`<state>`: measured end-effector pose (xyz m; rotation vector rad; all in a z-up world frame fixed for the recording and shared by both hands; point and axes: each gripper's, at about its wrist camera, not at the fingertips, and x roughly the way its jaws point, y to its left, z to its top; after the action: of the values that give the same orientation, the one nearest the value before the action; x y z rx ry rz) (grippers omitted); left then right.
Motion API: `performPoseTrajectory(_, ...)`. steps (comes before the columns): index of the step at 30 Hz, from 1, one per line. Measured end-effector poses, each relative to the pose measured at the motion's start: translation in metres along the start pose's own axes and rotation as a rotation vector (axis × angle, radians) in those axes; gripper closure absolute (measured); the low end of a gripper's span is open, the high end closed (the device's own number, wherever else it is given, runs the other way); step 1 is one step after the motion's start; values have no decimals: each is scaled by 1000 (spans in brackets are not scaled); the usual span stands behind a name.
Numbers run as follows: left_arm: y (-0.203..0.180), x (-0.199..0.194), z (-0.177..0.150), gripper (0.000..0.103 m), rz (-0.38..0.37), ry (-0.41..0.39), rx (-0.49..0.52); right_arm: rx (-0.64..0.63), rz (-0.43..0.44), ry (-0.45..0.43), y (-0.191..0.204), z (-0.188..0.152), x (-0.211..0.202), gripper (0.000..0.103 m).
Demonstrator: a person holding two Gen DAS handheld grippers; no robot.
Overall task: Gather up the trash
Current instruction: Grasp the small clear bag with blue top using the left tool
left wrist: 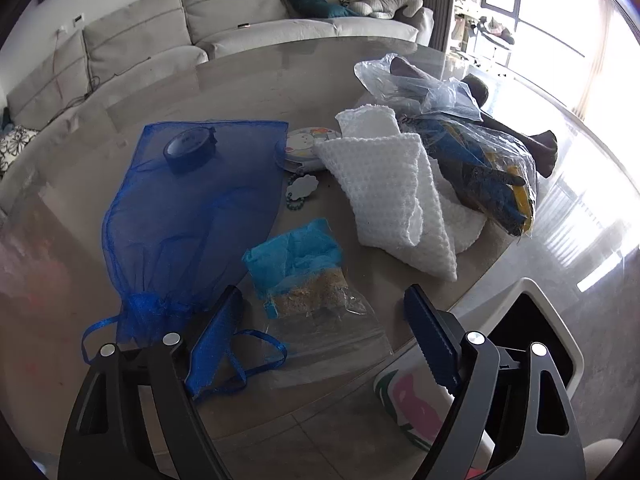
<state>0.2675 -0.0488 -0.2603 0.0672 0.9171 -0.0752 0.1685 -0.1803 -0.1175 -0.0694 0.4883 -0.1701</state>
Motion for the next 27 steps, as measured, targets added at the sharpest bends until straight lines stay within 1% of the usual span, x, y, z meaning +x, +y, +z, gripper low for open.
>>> performPoseTrajectory(7, 2, 0, -2, 22, 2, -4, -6, -6, -1, -2, 2, -1, -1, 3)
performPoseTrajectory(9, 1, -1, -2, 23, 4, -5, -8, -16, -6, -5, 5, 0, -1, 3)
performPoseTrajectory(10, 2, -2, -3, 32, 1, -11, -7, -23, -11, -8, 6, 0, -2, 3)
performPoseTrajectory(11, 2, -5, -3, 47, -3, -20, 2, -30, -14, -12, 7, 0, -3, 3)
performPoseTrajectory(14, -1, -7, -2, 61, -17, -23, 15, -37, -14, -15, 9, 0, -5, 3)
performPoseTrajectory(15, -2, -8, -2, 63, -17, -25, 17, -37, -11, -13, 9, 0, -5, 3)
performPoseTrajectory(16, -2, -8, -3, 69, -17, -26, 11, -38, -10, -13, 10, 0, -5, 3)
performPoseTrajectory(19, -2, -11, -4, 72, -16, -31, 20, -45, -8, -16, 11, 0, -6, 3)
performPoseTrajectory(21, 1, -17, -5, 73, -12, -49, 7, -45, 1, -12, 13, -1, -6, 3)
performPoseTrajectory(27, 13, -32, -4, 75, -2, -75, -2, -20, 51, 18, 21, -5, 7, 3)
